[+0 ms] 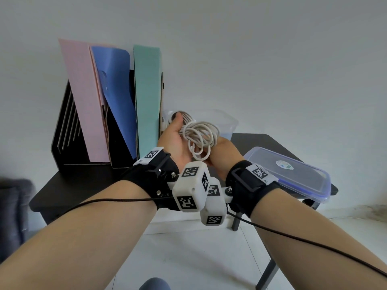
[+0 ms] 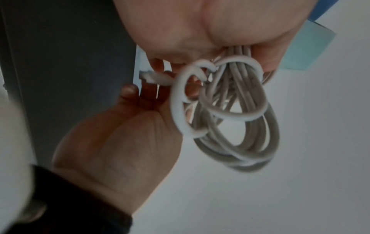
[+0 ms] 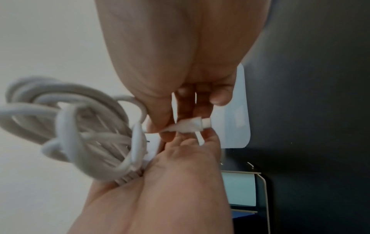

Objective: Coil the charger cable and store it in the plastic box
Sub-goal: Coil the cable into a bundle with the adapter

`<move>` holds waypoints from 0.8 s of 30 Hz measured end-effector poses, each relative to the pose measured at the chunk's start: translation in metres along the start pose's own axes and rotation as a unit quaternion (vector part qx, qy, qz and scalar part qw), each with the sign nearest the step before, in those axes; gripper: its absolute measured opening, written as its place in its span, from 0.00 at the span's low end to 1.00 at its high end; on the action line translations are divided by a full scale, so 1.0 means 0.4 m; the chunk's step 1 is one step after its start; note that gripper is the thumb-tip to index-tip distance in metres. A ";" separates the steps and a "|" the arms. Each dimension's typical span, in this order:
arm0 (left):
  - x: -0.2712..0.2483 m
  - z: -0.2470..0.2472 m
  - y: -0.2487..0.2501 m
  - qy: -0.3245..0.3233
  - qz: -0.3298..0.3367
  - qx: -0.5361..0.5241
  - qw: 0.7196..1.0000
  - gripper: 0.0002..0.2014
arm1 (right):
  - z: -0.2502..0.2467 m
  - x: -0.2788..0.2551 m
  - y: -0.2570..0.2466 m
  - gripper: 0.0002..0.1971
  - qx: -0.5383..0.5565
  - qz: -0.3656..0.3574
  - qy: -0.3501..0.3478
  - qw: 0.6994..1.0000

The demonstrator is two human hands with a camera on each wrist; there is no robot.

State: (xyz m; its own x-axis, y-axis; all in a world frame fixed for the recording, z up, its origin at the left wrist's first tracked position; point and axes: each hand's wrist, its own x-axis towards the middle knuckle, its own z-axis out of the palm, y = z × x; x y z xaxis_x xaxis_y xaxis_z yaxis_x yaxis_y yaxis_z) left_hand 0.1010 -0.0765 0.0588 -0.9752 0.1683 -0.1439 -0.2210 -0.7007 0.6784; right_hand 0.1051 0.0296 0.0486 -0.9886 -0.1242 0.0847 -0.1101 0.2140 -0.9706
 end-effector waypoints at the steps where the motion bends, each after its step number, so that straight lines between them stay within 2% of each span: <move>1: -0.002 0.001 -0.001 0.007 0.002 -0.009 1.000 0.33 | -0.001 -0.005 0.000 0.13 0.007 -0.003 -0.009 1.000; 5: 0.018 -0.007 0.005 0.014 -0.002 -0.006 1.000 0.36 | -0.002 -0.026 0.004 0.09 0.066 -0.019 -0.055 0.996; 7: 0.024 -0.008 0.009 0.039 0.028 0.032 0.998 0.33 | 0.003 -0.031 0.008 0.05 0.077 -0.041 -0.064 0.994; 9: 0.031 -0.006 0.004 0.103 0.095 0.098 0.985 0.30 | 0.009 -0.034 0.015 0.10 0.076 -0.053 -0.054 0.994; 11: 0.034 -0.005 -0.005 0.151 0.165 0.154 0.962 0.42 | 0.016 -0.034 0.022 0.11 0.136 -0.041 -0.052 0.988; 13: 0.039 -0.005 -0.008 0.146 0.211 0.181 0.949 0.54 | 0.020 -0.031 0.032 0.08 0.211 -0.030 -0.053 0.976; 14: 0.043 -0.010 -0.007 0.143 0.236 0.198 0.941 0.55 | 0.023 -0.029 0.035 0.07 0.236 -0.027 -0.051 0.970; 16: 0.040 -0.014 0.000 0.134 0.274 0.248 0.920 0.48 | 0.022 -0.025 0.042 0.08 0.263 -0.023 -0.055 0.963; 19: 0.030 -0.015 0.008 0.125 0.322 0.324 0.881 0.29 | 0.014 -0.019 0.044 0.09 0.260 -0.021 -0.068 0.963; 21: 0.034 -0.021 0.014 0.111 0.340 0.351 0.865 0.26 | 0.009 -0.017 0.045 0.11 0.263 -0.028 -0.067 0.962; 24: 0.030 -0.025 0.019 0.084 0.324 0.358 0.872 0.25 | 0.000 -0.020 0.047 0.10 0.266 -0.038 -0.070 0.961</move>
State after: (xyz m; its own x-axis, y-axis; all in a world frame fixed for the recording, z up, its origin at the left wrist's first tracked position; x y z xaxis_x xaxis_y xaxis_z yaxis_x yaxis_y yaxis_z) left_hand 0.0874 -0.0869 0.0551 -0.8941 -0.2467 0.3738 0.3829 0.0118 0.9237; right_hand 0.1109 0.0345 0.0296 -0.9525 -0.2563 0.1647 -0.0767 -0.3214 -0.9438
